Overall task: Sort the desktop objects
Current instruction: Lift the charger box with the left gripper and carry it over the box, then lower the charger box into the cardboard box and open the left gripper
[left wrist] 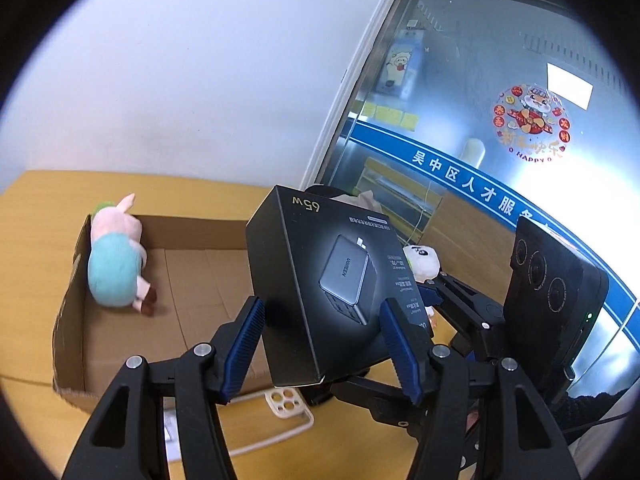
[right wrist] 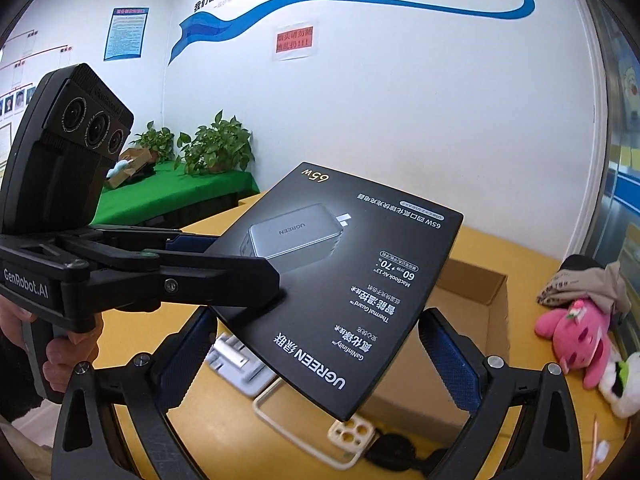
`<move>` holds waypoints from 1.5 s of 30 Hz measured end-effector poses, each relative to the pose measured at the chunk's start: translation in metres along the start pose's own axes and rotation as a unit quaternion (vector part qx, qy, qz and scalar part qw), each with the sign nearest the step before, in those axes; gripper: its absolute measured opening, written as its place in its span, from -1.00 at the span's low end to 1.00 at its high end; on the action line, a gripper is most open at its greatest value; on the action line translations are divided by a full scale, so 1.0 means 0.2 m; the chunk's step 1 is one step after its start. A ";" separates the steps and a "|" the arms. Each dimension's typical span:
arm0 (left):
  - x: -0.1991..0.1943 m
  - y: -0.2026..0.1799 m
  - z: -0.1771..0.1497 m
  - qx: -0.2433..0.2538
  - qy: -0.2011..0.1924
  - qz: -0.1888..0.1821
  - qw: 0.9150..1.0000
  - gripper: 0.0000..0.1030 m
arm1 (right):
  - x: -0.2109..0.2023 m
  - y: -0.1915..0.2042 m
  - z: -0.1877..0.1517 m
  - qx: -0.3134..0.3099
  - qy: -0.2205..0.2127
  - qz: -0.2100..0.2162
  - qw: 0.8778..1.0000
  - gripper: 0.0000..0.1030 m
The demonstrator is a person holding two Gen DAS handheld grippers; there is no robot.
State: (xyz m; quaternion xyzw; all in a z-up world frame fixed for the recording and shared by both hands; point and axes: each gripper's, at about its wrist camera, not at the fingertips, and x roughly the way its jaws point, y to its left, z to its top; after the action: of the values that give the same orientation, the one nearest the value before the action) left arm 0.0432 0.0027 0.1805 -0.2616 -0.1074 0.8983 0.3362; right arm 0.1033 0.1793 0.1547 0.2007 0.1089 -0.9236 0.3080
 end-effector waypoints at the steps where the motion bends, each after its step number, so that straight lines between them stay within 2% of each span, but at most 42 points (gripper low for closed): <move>1: 0.01 0.01 0.02 0.000 0.000 -0.001 1.000 0.14 | 0.02 -0.02 0.02 0.000 -0.001 0.000 1.000 1.00; 7: 0.11 0.13 0.19 -0.003 0.000 -0.008 1.000 0.14 | 0.14 -0.13 0.15 -0.013 0.002 0.003 1.000 1.00; 13: 0.26 0.27 0.37 0.000 0.001 -0.001 1.000 0.14 | 0.35 -0.29 0.33 -0.016 0.011 0.018 1.000 1.00; 21: 0.53 0.56 0.53 -0.029 0.021 -0.014 0.999 0.14 | 0.68 -0.52 0.44 0.016 0.030 0.037 0.999 1.00; 30: 0.83 0.84 0.53 -0.077 0.055 -0.015 0.995 0.14 | 1.06 -0.74 0.38 0.051 0.064 0.043 0.996 1.00; 40: 1.07 1.01 0.45 -0.112 0.097 0.032 0.988 0.14 | 1.35 -0.90 0.19 0.113 0.082 0.083 0.987 1.00; 45: 1.22 1.08 0.32 -0.125 0.150 0.082 0.977 0.14 | 1.53 -0.93 0.03 0.130 0.121 0.084 0.980 1.00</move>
State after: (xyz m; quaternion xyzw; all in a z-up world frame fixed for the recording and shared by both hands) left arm -0.2655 0.0010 0.0564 -0.4415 -0.1453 0.8526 0.2387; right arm -0.2360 0.1623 0.0412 0.3580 0.0076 -0.8693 0.3408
